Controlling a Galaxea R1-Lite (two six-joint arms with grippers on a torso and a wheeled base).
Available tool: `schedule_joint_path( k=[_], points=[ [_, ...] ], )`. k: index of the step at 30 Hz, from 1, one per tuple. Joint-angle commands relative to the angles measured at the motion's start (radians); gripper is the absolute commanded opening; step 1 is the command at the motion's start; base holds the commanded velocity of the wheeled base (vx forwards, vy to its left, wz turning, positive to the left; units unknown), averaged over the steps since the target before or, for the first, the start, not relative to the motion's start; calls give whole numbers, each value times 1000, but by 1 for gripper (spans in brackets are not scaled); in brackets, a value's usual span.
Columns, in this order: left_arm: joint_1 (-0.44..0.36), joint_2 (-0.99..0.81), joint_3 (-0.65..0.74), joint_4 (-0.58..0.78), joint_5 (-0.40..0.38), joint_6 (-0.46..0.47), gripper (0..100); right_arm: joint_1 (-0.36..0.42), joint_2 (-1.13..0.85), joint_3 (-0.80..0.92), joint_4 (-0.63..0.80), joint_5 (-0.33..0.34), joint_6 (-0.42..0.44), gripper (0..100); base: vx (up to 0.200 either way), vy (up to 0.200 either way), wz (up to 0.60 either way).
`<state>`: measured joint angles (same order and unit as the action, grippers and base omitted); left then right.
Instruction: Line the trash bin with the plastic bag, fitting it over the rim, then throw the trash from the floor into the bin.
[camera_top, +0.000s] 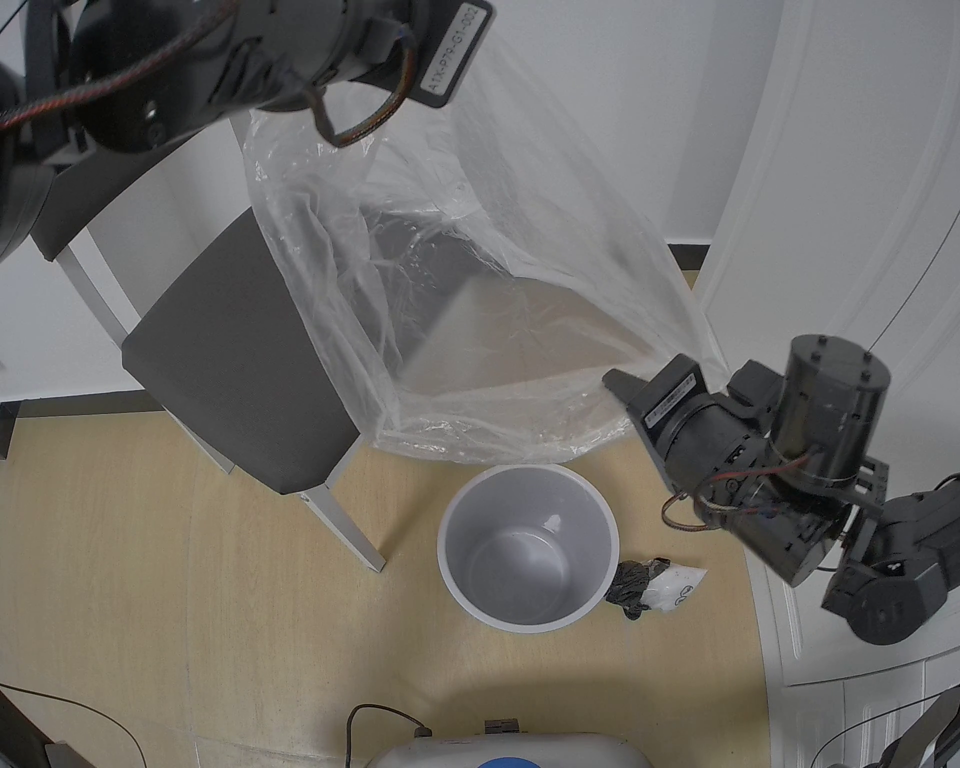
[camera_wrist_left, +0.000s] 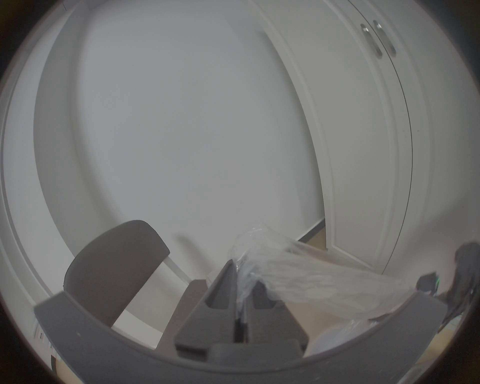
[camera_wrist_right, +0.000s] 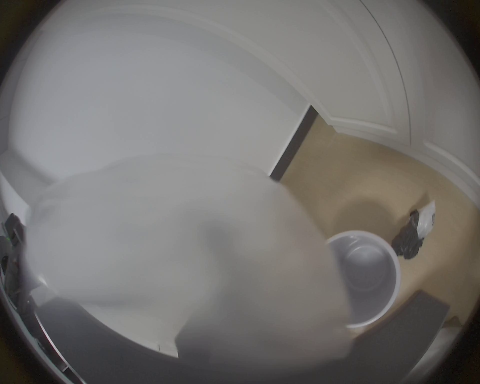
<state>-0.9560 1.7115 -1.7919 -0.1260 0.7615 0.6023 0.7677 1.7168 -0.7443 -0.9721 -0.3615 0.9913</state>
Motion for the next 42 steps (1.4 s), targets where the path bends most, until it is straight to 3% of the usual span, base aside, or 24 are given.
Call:
schedule_joint_path(
  k=[1,3,9,10,12,17,21,24,25,28,31,38,42],
  points=[
    [57,11,26,100,-28,-76,0,-19,-233,9,125,45,-111,0,0,0,0],
    [66,13,26,127,-48,-95,0,-27,-266,9,185,47,-115,0,0,0,0],
    [112,16,36,302,-205,-259,0,-65,-402,19,394,125,-166,0,0,0,0],
    [112,16,36,302,-205,-259,0,-65,-402,19,394,125,-166,0,0,0,0],
    [121,14,46,368,-295,-334,0,-100,-430,45,418,168,-220,0,0,0,0],
    [155,-33,147,367,-458,-438,0,-128,-474,89,421,230,-289,0,0,0,0],
    [187,-76,258,335,-538,-509,0,-117,-499,125,423,234,-359,0,0,0,0],
    [192,-93,310,282,-542,-543,0,-117,-499,134,423,234,-387,0,0,0,0],
    [192,-121,402,178,-545,-585,0,-117,-503,148,424,234,-418,0,0,0,0],
    [194,-150,523,103,-547,-596,0,-117,-503,167,424,234,-438,0,0,0,0],
    [195,-167,641,54,-547,-599,0,-116,-502,186,423,234,-470,0,0,0,0],
    [201,-199,773,-66,-542,-644,0,-117,-517,203,426,233,-519,0,0,0,0],
    [201,-243,859,-73,-541,-647,0,-131,-549,240,449,233,-623,0,0,0,0]
  ],
)
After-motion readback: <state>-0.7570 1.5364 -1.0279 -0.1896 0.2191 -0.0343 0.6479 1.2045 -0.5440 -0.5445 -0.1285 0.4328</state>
